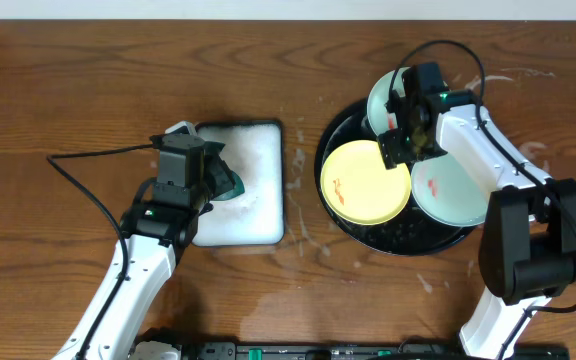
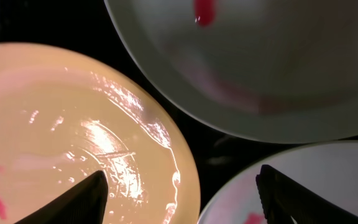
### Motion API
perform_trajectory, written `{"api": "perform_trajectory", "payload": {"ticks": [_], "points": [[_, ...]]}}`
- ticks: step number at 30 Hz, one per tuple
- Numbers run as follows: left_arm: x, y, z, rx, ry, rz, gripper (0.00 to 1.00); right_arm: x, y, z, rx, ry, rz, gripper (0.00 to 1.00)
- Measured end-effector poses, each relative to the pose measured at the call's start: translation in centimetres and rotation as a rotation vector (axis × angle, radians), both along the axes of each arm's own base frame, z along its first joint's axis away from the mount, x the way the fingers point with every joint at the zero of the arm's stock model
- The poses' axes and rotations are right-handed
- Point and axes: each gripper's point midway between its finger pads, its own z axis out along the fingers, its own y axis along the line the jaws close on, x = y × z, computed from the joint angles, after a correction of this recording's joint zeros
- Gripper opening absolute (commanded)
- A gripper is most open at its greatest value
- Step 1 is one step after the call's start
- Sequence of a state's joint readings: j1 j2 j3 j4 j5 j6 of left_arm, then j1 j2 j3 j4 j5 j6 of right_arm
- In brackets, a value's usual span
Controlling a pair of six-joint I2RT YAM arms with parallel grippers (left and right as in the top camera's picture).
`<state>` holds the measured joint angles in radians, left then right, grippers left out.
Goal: Clean dirty plates on tray and stack at the side
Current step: 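Grip the yellow plate's rim with the right gripper to hold it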
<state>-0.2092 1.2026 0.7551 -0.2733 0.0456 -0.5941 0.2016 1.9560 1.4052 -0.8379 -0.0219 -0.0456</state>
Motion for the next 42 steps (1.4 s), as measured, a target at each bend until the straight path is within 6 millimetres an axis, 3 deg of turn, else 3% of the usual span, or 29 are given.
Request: {"api": "perform_trajectory", "payload": {"ticks": [7,20,35,42], "points": [[0.0,0.0,0.0,0.0,0.0,0.0,0.07,-0.6,-0.1,-1.3,0.001,0.006,0.008,0.64],[0.0,0.0,0.0,0.0,0.0,0.0,0.07,-1.4,0.5,-3.3,0.04,0.003,0.018,0.58],[0.0,0.0,0.0,0.0,0.0,0.0,0.08,-1.3,0.1,-3.6,0.021,-0.004,0.017,0.18],[0.0,0.0,0.0,0.0,0.0,0.0,0.07,-1.3,-0.1,-3.6,0.006,-0.009,0.02,0.15]]}}
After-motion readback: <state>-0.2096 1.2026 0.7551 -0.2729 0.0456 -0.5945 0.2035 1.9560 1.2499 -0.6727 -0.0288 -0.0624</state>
